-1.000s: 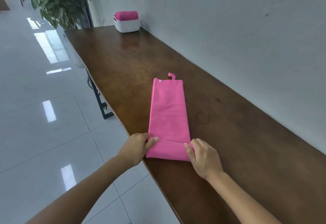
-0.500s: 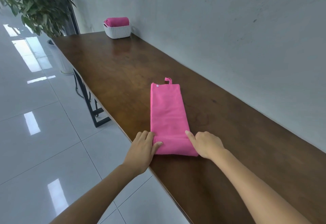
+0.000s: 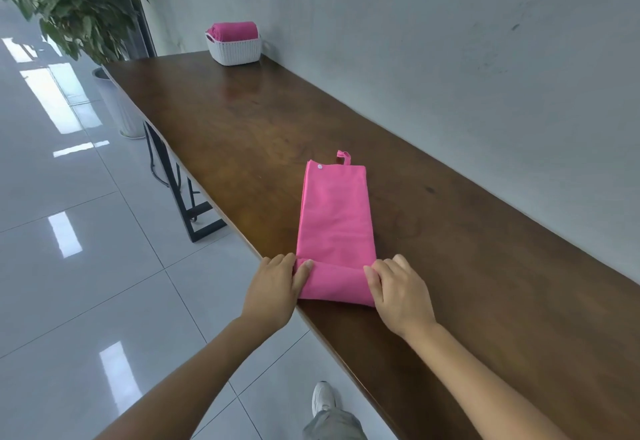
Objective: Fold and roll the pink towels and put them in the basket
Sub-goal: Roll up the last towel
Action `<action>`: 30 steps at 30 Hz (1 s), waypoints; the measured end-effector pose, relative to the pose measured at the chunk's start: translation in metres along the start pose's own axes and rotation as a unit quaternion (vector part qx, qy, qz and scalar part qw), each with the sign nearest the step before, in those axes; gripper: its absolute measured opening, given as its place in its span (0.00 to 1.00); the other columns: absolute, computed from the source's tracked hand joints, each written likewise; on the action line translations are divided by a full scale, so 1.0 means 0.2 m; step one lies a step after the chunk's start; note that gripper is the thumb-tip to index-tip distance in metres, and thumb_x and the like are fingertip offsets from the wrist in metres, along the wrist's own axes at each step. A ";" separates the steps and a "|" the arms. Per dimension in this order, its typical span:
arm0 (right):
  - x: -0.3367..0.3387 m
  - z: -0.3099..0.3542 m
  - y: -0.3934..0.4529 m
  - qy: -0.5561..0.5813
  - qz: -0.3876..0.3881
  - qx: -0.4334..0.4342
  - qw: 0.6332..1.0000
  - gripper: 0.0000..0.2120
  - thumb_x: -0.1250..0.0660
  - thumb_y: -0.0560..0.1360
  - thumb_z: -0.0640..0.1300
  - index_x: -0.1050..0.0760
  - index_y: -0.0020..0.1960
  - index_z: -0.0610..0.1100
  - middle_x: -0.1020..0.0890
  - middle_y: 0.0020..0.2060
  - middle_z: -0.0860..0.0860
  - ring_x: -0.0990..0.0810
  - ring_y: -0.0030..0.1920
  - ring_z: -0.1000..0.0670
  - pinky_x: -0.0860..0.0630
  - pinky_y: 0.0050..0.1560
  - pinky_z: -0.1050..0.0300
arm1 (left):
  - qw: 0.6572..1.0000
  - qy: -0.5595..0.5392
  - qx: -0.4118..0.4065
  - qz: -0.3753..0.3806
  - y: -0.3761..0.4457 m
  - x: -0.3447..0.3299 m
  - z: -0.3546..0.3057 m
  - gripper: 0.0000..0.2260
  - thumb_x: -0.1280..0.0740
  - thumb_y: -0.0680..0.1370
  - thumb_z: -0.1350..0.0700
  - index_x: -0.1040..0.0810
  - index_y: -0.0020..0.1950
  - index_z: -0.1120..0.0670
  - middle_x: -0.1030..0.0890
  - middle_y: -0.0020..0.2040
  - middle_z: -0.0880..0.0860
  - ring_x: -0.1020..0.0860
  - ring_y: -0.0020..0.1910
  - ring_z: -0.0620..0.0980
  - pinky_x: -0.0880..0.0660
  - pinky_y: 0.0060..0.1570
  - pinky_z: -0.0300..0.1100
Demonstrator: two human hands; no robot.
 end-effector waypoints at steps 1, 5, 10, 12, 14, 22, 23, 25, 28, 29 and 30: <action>0.01 0.01 0.04 -0.011 0.022 0.008 1.000 0.29 0.60 0.85 0.58 0.32 0.35 0.47 0.28 0.29 0.53 0.30 0.38 0.50 0.27 0.36 0.51 | 1.000 -0.023 0.008 -0.016 0.00 0.00 0.00 0.24 0.56 0.80 0.36 0.28 0.50 0.50 0.26 0.47 0.48 0.29 0.47 0.49 0.30 0.50 0.42; 0.00 -0.01 0.15 0.012 0.167 0.002 0.986 0.25 0.61 0.83 0.58 0.37 0.34 0.52 0.29 0.31 0.52 0.27 0.40 0.48 0.31 0.41 0.51 | 0.994 -0.079 -0.027 -0.076 0.02 0.01 -0.04 0.15 0.47 0.84 0.43 0.26 0.58 0.49 0.28 0.55 0.44 0.29 0.53 0.44 0.30 0.56 0.39; -0.06 -0.07 0.25 0.037 0.266 -0.085 0.959 0.22 0.58 0.84 0.60 0.32 0.48 0.48 0.21 0.39 0.48 0.23 0.39 0.46 0.27 0.43 0.47 | 0.995 -0.017 -0.075 -0.060 0.02 -0.02 -0.04 0.23 0.54 0.84 0.38 0.27 0.62 0.50 0.25 0.56 0.46 0.29 0.52 0.46 0.29 0.56 0.42; -0.06 -0.09 0.28 0.014 0.257 -0.107 0.960 0.22 0.57 0.84 0.60 0.32 0.51 0.46 0.20 0.41 0.48 0.22 0.40 0.45 0.27 0.42 0.47 | 0.996 0.000 -0.071 -0.058 0.04 -0.03 -0.04 0.24 0.56 0.84 0.38 0.27 0.60 0.51 0.25 0.54 0.48 0.29 0.50 0.47 0.28 0.54 0.44; -0.04 -0.09 0.28 -0.002 0.178 -0.103 0.979 0.21 0.55 0.84 0.60 0.32 0.48 0.48 0.21 0.39 0.51 0.23 0.39 0.47 0.29 0.38 0.50 | 0.997 0.011 -0.059 -0.057 0.09 -0.01 -0.06 0.27 0.60 0.82 0.37 0.27 0.54 0.51 0.24 0.51 0.48 0.29 0.47 0.49 0.29 0.52 0.44; -0.07 -0.03 0.12 0.087 -0.015 -0.066 0.994 0.23 0.53 0.83 0.64 0.29 0.46 0.49 0.25 0.41 0.56 0.27 0.41 0.56 0.25 0.38 0.60 | 0.997 0.068 -0.001 -0.018 0.24 -0.05 0.01 0.39 0.75 0.75 0.32 0.28 0.44 0.49 0.25 0.38 0.46 0.30 0.37 0.47 0.28 0.45 0.45; -0.08 -0.04 0.11 0.092 -0.022 -0.069 0.993 0.24 0.54 0.83 0.64 0.30 0.45 0.49 0.26 0.39 0.56 0.27 0.40 0.56 0.24 0.37 0.59 | 0.997 0.072 -0.003 -0.014 0.23 -0.05 0.01 0.39 0.75 0.75 0.32 0.27 0.44 0.49 0.25 0.37 0.46 0.29 0.36 0.47 0.28 0.45 0.45; -0.08 -0.03 0.11 0.091 -0.030 -0.065 0.993 0.24 0.55 0.84 0.62 0.30 0.42 0.49 0.26 0.36 0.56 0.28 0.38 0.55 0.25 0.37 0.56 | 0.998 0.064 0.000 -0.021 0.21 -0.03 0.00 0.37 0.71 0.77 0.33 0.27 0.41 0.51 0.24 0.35 0.48 0.29 0.36 0.48 0.29 0.43 0.46; -0.06 -0.01 0.12 0.079 -0.024 -0.066 0.994 0.21 0.53 0.85 0.57 0.32 0.40 0.50 0.28 0.34 0.56 0.29 0.37 0.54 0.30 0.35 0.58 | 0.998 0.034 -0.008 -0.060 0.14 -0.01 -0.03 0.30 0.62 0.80 0.35 0.27 0.45 0.50 0.24 0.41 0.47 0.29 0.40 0.48 0.28 0.46 0.46; -0.06 -0.02 0.12 0.081 -0.016 -0.075 0.994 0.20 0.52 0.85 0.57 0.33 0.39 0.50 0.28 0.33 0.57 0.29 0.36 0.54 0.32 0.35 0.58 | 0.997 0.020 -0.020 -0.071 0.12 -0.01 -0.03 0.27 0.60 0.82 0.36 0.27 0.50 0.50 0.24 0.46 0.46 0.29 0.43 0.48 0.28 0.49 0.44; -0.06 -0.02 0.13 0.087 -0.002 -0.089 0.992 0.20 0.51 0.85 0.56 0.33 0.38 0.50 0.28 0.32 0.57 0.29 0.36 0.55 0.33 0.35 0.58 | 0.997 0.002 -0.034 -0.075 0.10 -0.02 -0.02 0.26 0.57 0.83 0.36 0.26 0.57 0.50 0.26 0.52 0.46 0.29 0.47 0.47 0.28 0.53 0.42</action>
Point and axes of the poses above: each hand's wrist, its own y-axis towards the middle knuckle, its own x-axis out of the back of the hand, z = x × y, the point moved 5 cm from there along y, towards the middle knuckle
